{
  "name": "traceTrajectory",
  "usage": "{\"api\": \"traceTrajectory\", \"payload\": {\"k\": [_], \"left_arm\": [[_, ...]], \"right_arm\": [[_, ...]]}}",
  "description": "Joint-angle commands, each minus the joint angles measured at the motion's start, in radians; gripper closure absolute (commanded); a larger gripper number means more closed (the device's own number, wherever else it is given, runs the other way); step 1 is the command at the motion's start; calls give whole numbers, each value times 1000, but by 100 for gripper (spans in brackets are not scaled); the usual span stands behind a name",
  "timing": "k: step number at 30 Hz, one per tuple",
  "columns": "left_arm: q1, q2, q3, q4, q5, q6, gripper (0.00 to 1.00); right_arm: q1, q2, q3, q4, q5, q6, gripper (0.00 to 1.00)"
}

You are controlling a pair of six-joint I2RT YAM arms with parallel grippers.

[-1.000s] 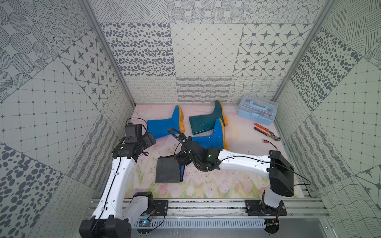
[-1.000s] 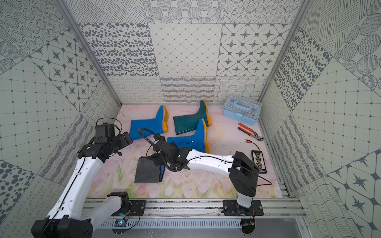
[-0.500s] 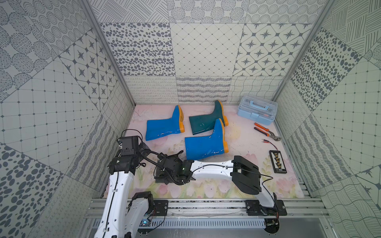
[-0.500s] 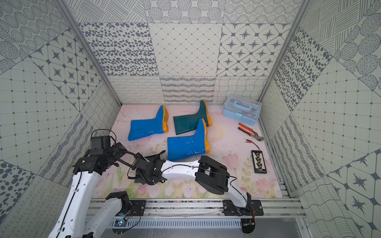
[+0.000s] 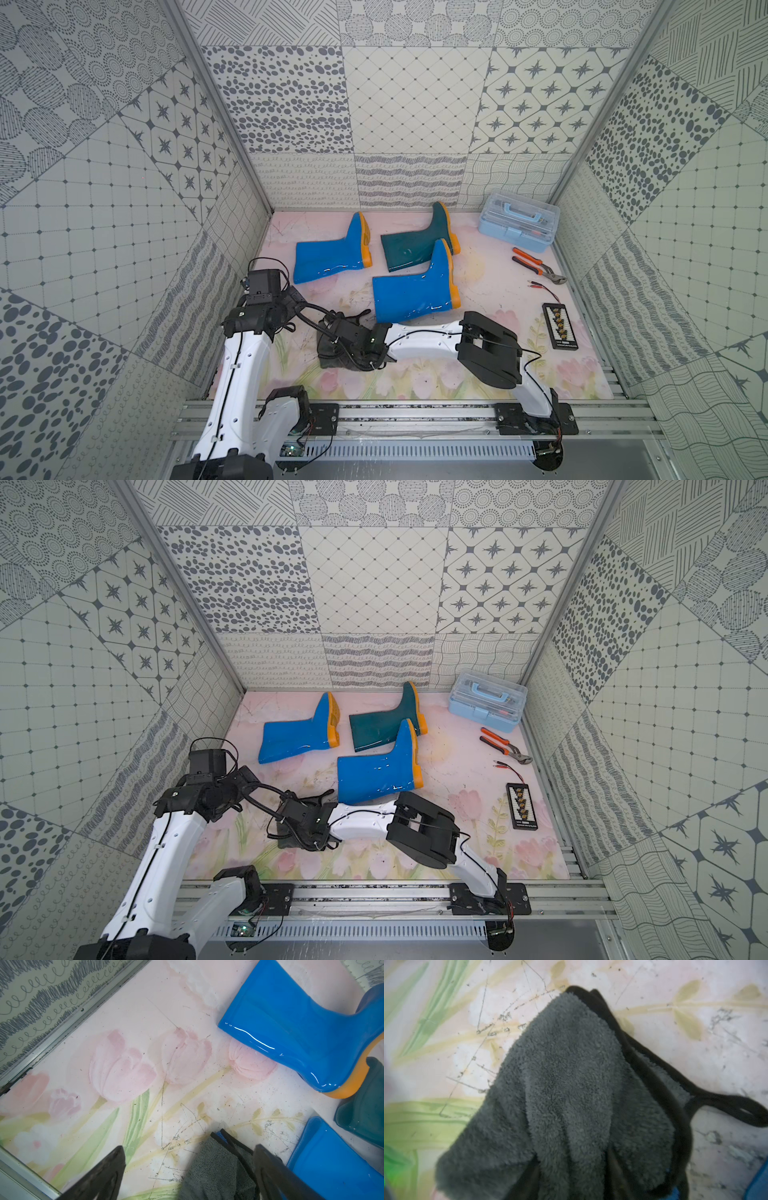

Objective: Wipe the rubber boots with a cloth
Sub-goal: Pick up the cleaning item at the center of the board, then wipe the dirt off the rubber boot.

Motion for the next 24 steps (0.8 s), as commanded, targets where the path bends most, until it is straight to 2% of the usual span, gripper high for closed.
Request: {"api": "traceTrajectory", "payload": {"k": [1, 5, 9, 14, 16, 19, 24], "left_arm": [[6, 61, 24, 43, 150, 88, 3], [5, 138, 45, 79, 334, 142, 3], [-16, 191, 42, 150, 532, 160, 11], [-163, 276, 49, 199, 572, 142, 14], [-207, 314, 18, 264, 614, 86, 19], [-242, 360, -50, 422, 683, 4, 33], [-328, 452, -61, 536, 657, -52, 51]], "right_arm": [[-25, -104, -153, 31, -109, 34, 100], [-34, -289, -234, 64, -43, -25, 100], [-63, -499, -275, 47, 86, -48, 100], [-160, -692, -285, -66, 220, -72, 100], [-241, -727, -271, -136, 216, -84, 100], [-343, -723, -262, -189, 215, -122, 100], [-440, -630, -266, -211, 161, -143, 100]]}}
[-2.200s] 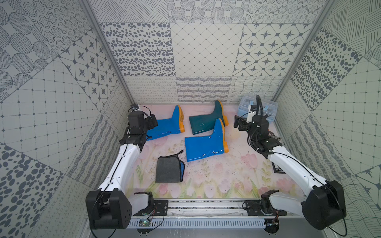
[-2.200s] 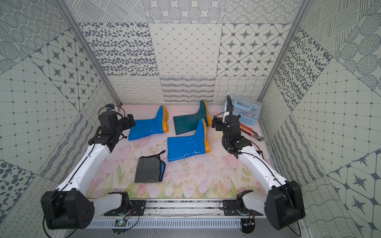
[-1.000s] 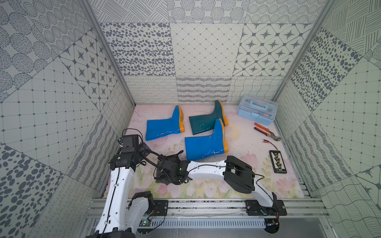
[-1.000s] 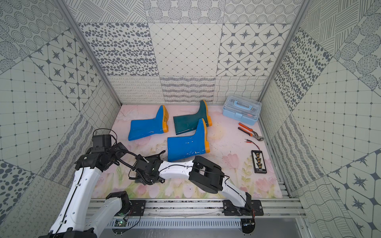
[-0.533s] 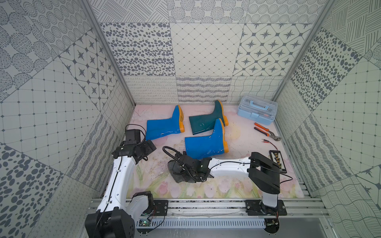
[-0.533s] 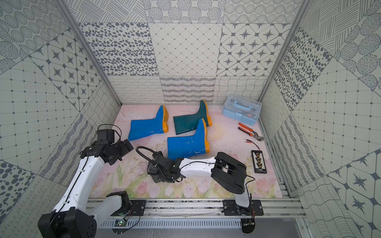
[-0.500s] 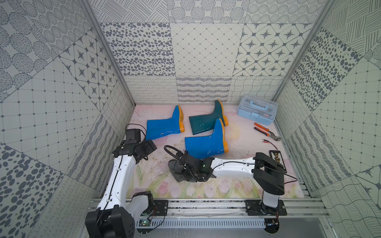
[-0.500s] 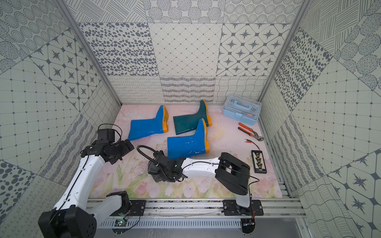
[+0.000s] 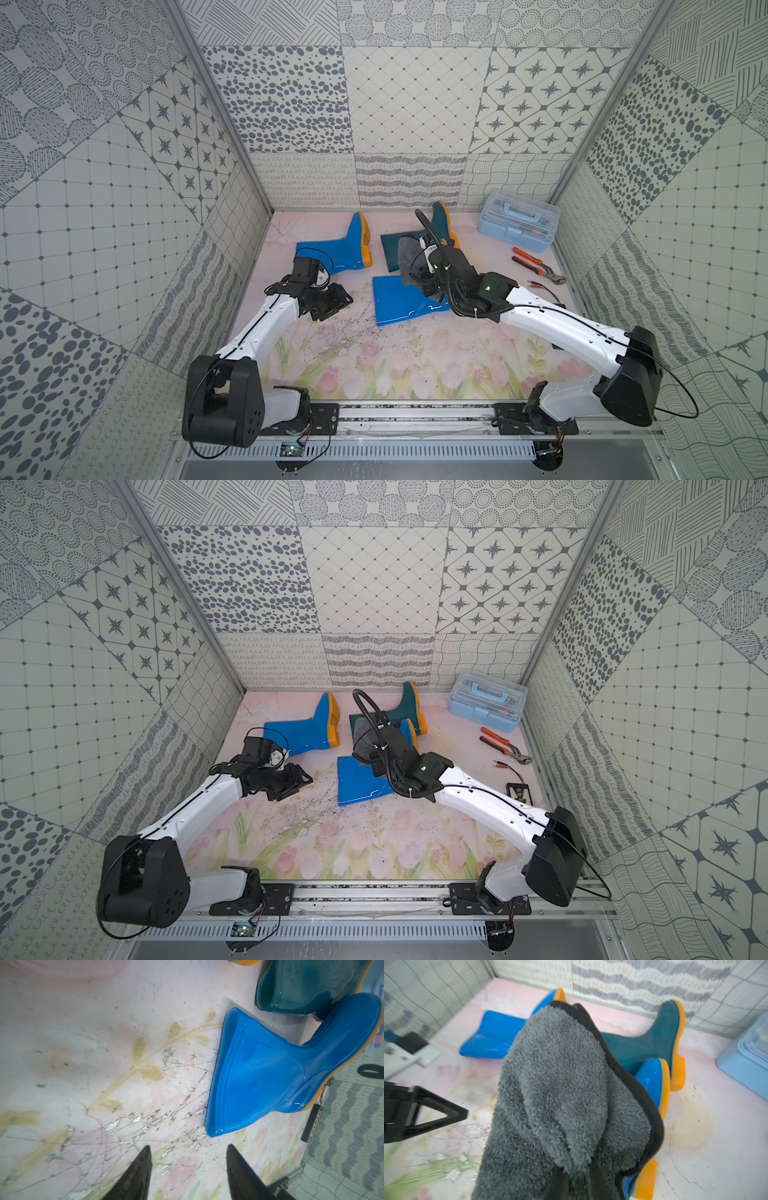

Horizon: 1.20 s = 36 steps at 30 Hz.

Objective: Wipe the rubber boots with a cloth
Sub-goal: Wipe the dirt off the rubber boot.

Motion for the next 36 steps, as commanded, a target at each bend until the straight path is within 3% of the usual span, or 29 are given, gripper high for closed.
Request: {"api": "traceTrajectory", "payload": {"k": [1, 4, 7, 11, 15, 21, 27, 36], "left_arm": [[-78, 93, -7, 231, 100, -95, 51], [-116, 165, -6, 309, 100, -136, 50], [-163, 239, 16, 348, 55, -165, 41], [-189, 342, 31, 424, 69, -221, 42], [-213, 402, 35, 470, 75, -264, 50], [-239, 415, 35, 511, 73, -312, 72], [-241, 385, 29, 482, 74, -318, 100], [-221, 258, -11, 273, 6, -217, 100]], "right_arm": [[-25, 69, -18, -33, -35, -32, 100], [-49, 129, -43, -3, -54, -21, 100], [-72, 167, -65, 5, -60, -8, 100], [-93, 182, -116, 41, -98, 4, 100], [-99, 213, -159, 52, -138, 21, 100], [-80, 267, -196, 131, -256, 79, 100], [-26, 324, -141, 119, -254, 90, 100], [72, 365, -41, 59, -255, 100, 100]]}}
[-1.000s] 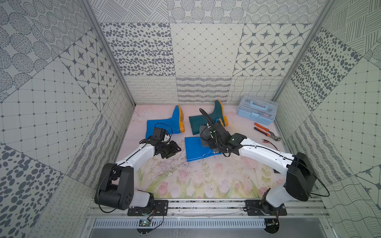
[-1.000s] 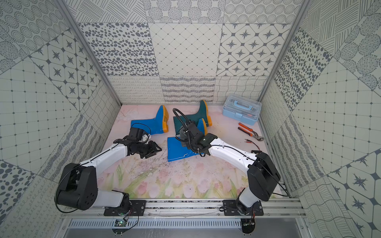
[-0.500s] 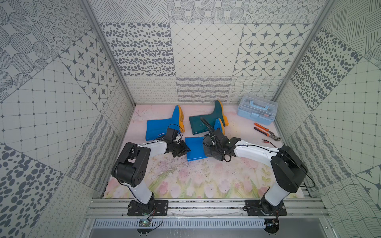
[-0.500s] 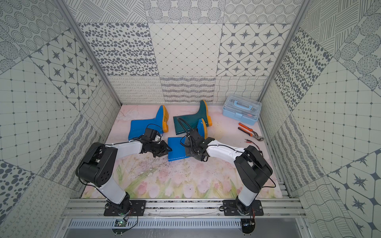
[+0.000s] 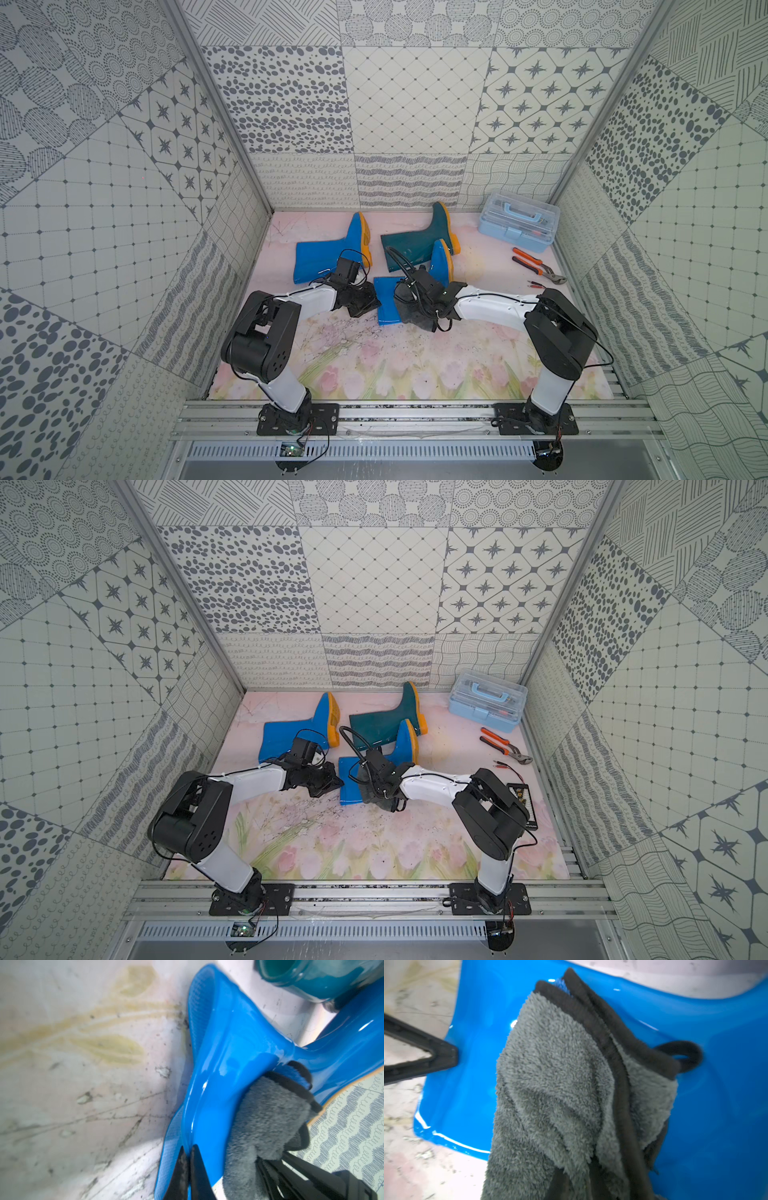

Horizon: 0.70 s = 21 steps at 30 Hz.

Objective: Wipe the rubber boots with a cloth
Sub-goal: Wipe the dirt off the rubber boot.

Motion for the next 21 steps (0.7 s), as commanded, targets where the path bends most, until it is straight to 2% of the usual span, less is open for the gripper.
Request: {"api": "traceTrajectory", "payload": {"k": [1, 5, 10, 15, 21], "left_arm": [[18, -88, -51, -124, -27, 63, 100], [90, -187, -120, -187, -22, 98, 100], [186, -283, -148, -281, -2, 172, 100], [193, -240, -136, -298, 8, 179, 100], [194, -247, -171, -277, -82, 157, 100]], "right_arm": [[50, 25, 47, -6, -68, 35, 100], [62, 18, 67, 48, -138, 99, 100], [73, 57, 184, -25, -129, 53, 100], [90, 162, 289, -86, -133, -30, 100], [99, 329, 462, -114, -134, -41, 100]]}}
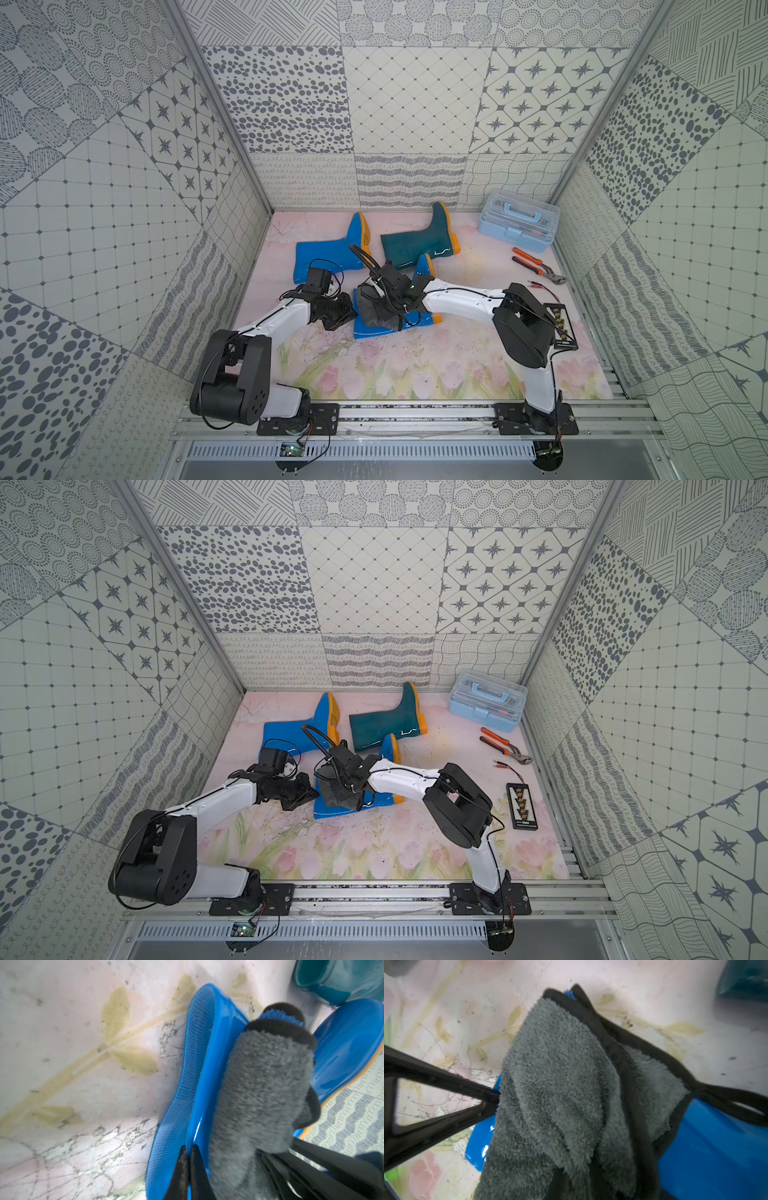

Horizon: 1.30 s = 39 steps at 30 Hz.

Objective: Wipe the rubber boots with a cloth
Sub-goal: Wipe the dirt off the rubber boot.

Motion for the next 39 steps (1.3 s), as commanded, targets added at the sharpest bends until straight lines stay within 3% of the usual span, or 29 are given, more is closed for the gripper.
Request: {"api": "traceTrajectory", "payload": {"k": [1, 10, 13, 20, 26, 32, 39], "left_arm": [[10, -11, -31, -74, -95, 15, 100], [10, -25, -58, -54, -86, -13, 100], [11, -46, -64, -55, -101, -2, 100], [10, -47, -57, -63, -90, 25, 100], [10, -43, -54, -58, -89, 23, 100], [8, -37, -67, -28, -72, 6, 100], [8, -69, -71, -48, -94, 20, 100]], "right_arm": [[16, 88, 119, -55, 30, -22, 100], [-68, -59, -50, -115, 230, 18, 100], [-56, -103, -101, -81, 170, -22, 100], [16, -23, -9, -67, 100, -31, 82], [71, 103, 142, -28, 4, -3, 99], [36, 142, 220, -112, 66, -6, 100], [-107, -72, -17, -191, 229, -76, 100]]}}
